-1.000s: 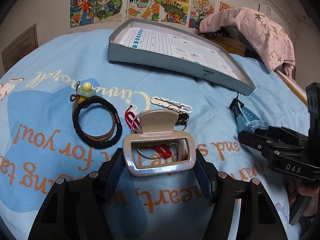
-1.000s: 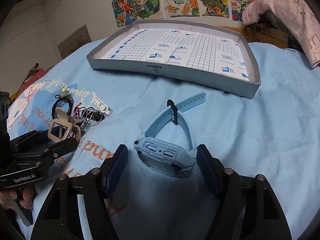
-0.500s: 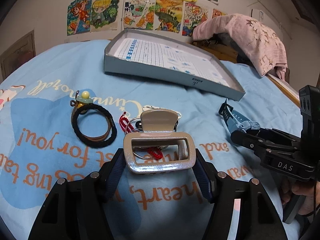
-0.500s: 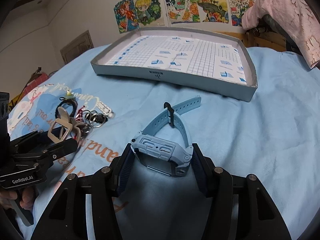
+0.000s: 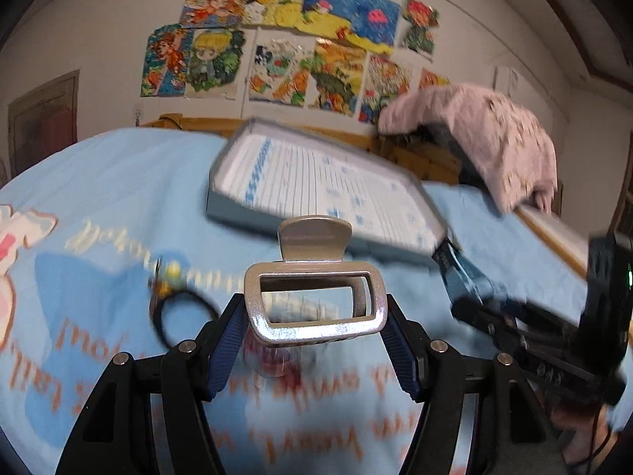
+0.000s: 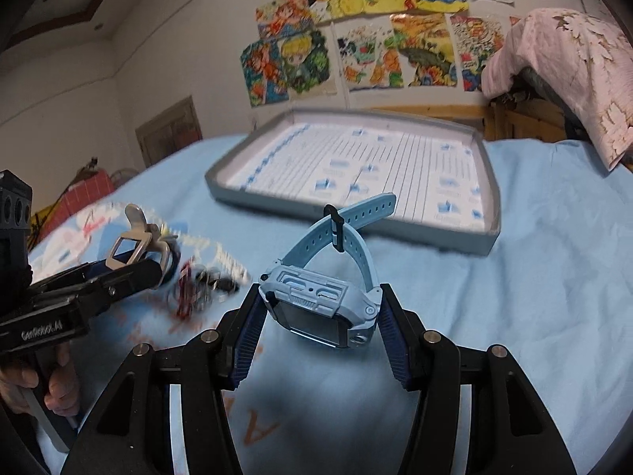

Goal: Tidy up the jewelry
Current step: 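Carry the clip into the grey tray with the left tool while the right tool places the watch there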

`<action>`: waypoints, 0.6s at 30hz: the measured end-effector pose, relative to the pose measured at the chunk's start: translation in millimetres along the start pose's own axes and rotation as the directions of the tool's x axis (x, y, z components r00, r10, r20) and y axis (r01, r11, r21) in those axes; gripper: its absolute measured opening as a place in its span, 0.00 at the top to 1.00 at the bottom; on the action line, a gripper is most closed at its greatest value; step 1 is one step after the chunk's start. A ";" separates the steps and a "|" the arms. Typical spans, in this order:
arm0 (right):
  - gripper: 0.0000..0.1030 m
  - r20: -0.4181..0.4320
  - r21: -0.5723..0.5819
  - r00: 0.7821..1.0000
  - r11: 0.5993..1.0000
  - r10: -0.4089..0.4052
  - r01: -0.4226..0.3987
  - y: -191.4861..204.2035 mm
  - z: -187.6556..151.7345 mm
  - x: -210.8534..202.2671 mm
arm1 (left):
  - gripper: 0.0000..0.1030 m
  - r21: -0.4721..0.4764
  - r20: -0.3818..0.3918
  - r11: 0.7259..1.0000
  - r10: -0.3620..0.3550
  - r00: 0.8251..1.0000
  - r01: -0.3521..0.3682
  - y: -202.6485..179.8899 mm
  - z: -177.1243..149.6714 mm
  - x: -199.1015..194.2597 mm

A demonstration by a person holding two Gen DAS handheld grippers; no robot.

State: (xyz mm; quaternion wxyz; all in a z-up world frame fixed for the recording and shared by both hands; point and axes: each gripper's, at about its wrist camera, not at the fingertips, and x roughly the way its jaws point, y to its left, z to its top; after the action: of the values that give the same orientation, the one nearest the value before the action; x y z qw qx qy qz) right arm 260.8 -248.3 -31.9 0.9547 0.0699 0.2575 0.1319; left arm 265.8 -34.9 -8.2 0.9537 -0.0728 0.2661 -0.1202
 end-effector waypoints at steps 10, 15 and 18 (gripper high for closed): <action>0.51 0.060 0.102 0.996 0.993 -0.070 0.063 -52.8 64.6 66.2 | 0.38 -0.058 0.009 0.998 -0.031 0.999 0.031 -0.6 74.1 88.1; 0.51 -0.010 0.152 0.997 0.985 -0.076 0.077 -70.1 61.3 102.6 | 0.38 -0.076 -0.059 0.997 -0.013 0.998 0.009 5.5 82.3 132.9; 0.51 -0.044 0.167 0.996 0.982 -0.076 0.082 -74.4 56.7 114.8 | 0.38 -0.063 -0.092 0.998 0.016 0.996 -0.021 5.9 79.4 149.8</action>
State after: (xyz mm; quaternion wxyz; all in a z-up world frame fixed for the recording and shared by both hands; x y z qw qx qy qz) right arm 401.4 -290.1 -52.6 0.9448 0.1378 0.2882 0.0729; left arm 432.9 -63.5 -15.5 0.9387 -0.0954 0.3139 -0.1060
